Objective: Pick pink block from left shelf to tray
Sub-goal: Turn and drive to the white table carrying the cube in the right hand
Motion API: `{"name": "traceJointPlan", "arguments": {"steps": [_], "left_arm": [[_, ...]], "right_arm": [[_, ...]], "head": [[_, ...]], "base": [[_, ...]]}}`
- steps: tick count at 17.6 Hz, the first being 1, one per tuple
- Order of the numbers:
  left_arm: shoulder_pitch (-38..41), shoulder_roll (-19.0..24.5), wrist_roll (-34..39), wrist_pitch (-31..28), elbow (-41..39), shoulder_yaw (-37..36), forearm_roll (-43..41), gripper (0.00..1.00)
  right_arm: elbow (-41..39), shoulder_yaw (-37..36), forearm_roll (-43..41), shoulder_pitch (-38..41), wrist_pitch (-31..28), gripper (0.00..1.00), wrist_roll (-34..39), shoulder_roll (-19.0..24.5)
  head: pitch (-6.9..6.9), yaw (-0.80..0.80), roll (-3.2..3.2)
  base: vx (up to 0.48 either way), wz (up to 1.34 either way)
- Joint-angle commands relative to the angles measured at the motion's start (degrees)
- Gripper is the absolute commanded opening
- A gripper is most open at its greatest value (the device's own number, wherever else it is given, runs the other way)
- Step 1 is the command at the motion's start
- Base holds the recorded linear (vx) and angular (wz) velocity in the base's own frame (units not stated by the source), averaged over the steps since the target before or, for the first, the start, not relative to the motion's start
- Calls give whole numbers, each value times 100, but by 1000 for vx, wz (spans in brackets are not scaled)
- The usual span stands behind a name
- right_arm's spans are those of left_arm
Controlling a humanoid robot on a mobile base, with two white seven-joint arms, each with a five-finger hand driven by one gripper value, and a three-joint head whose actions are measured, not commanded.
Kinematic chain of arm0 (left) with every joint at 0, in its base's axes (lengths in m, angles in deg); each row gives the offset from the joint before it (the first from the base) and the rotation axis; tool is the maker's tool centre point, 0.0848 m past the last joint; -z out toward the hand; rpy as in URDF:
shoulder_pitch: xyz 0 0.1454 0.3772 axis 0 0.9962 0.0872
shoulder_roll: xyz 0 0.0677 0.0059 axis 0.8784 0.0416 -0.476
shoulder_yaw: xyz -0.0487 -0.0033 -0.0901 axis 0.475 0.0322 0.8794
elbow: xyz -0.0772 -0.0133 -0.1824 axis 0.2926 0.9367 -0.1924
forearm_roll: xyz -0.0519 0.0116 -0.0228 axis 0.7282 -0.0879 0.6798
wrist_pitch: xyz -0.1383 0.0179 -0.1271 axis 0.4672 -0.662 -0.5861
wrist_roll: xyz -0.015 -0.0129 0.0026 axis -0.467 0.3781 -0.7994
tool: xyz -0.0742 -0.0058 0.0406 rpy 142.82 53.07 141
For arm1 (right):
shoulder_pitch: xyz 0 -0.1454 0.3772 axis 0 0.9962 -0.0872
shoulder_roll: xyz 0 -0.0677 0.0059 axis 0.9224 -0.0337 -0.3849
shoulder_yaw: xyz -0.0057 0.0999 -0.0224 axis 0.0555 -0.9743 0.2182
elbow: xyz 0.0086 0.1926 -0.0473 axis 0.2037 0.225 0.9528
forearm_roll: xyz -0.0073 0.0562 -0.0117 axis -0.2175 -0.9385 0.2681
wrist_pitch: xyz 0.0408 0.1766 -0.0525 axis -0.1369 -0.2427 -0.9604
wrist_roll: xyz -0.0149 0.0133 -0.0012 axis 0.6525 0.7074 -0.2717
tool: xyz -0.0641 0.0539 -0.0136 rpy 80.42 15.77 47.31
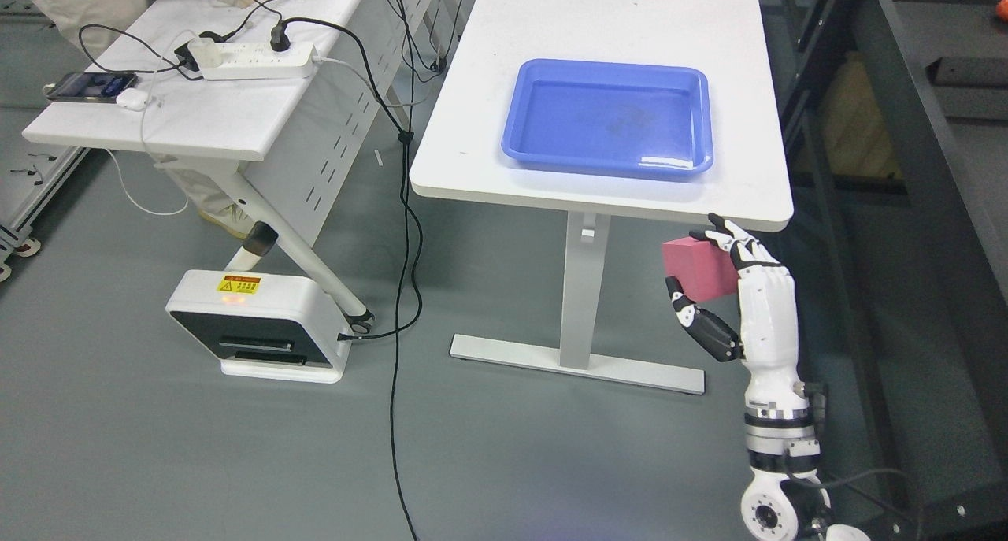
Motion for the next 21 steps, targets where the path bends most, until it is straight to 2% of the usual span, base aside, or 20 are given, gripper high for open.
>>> {"name": "traceJointPlan", "arguments": {"steps": [1,4,8,15,21], "left_arm": [[-167,100,4,2,-100,0,0,100],[-167,100,4,2,-100,0,0,100],[-167,100,4,2,-100,0,0,100],[-167,100,4,2,-100,0,0,100],[-167,100,4,2,-100,0,0,100]], "right_arm": [[-1,91,9,80,13,4,34,-100],[-1,240,87,89,92,4,148,-100],[-10,302,158,80,65,4,737,-100],[-19,468,184,53,22,4,1106,-100],[-19,601,536,193,-251,4,1353,-100]], "head": [[0,0,0],[0,0,0],[0,0,0],[0,0,0],[0,0,0]], "base": [[338,63],[328,22],[295,-12],[276,-6],[205,-33]]}}
